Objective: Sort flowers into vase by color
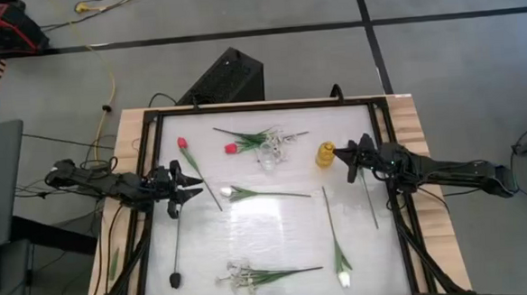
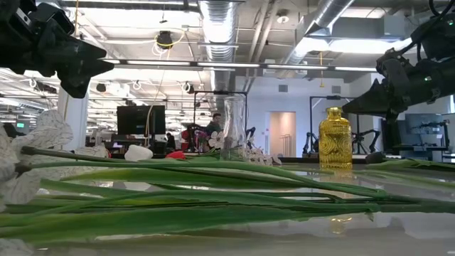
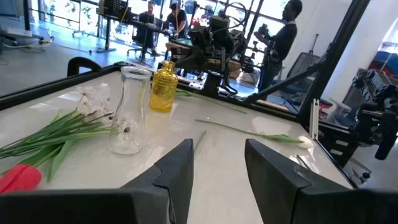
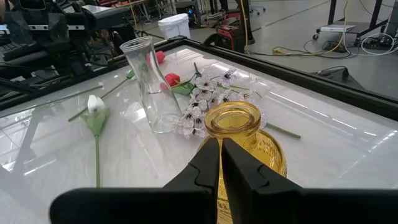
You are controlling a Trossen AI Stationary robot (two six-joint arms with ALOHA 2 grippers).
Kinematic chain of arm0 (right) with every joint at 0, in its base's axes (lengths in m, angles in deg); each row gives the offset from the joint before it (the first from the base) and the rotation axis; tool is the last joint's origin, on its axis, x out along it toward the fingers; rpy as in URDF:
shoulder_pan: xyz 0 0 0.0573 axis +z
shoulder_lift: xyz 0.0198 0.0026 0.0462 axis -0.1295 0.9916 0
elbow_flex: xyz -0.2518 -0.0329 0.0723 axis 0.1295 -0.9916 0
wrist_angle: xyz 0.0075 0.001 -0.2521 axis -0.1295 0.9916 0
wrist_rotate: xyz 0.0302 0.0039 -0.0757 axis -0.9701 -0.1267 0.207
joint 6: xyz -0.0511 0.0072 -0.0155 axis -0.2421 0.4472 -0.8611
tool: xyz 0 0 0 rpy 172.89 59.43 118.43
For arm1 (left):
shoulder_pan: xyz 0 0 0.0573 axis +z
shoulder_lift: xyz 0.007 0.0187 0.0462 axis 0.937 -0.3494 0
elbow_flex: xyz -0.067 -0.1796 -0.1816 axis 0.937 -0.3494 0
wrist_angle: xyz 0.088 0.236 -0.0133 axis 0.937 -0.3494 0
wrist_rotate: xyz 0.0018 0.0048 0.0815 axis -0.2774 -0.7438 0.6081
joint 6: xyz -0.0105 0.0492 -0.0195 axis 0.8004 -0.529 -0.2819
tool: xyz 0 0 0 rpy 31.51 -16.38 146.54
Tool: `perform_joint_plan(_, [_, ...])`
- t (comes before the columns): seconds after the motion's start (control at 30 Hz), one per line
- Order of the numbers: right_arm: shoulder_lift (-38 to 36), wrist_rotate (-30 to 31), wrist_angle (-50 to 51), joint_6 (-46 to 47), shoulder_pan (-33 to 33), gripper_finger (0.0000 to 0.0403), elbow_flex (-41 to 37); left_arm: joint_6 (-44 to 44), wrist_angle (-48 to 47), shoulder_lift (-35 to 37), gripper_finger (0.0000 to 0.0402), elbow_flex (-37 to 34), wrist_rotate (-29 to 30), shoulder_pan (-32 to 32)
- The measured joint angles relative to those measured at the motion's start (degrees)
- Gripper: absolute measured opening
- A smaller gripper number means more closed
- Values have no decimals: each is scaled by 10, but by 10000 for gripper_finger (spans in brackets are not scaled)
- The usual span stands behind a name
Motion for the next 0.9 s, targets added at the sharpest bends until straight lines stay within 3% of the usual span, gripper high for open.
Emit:
perform_joint_plan(0.7, [0,0,0,0,0,48,0,0,0,0,133,0,0,0])
perform_joint_plan(0.9, [0,0,0,0,0,48,0,-74,0,0,133,0,18,0])
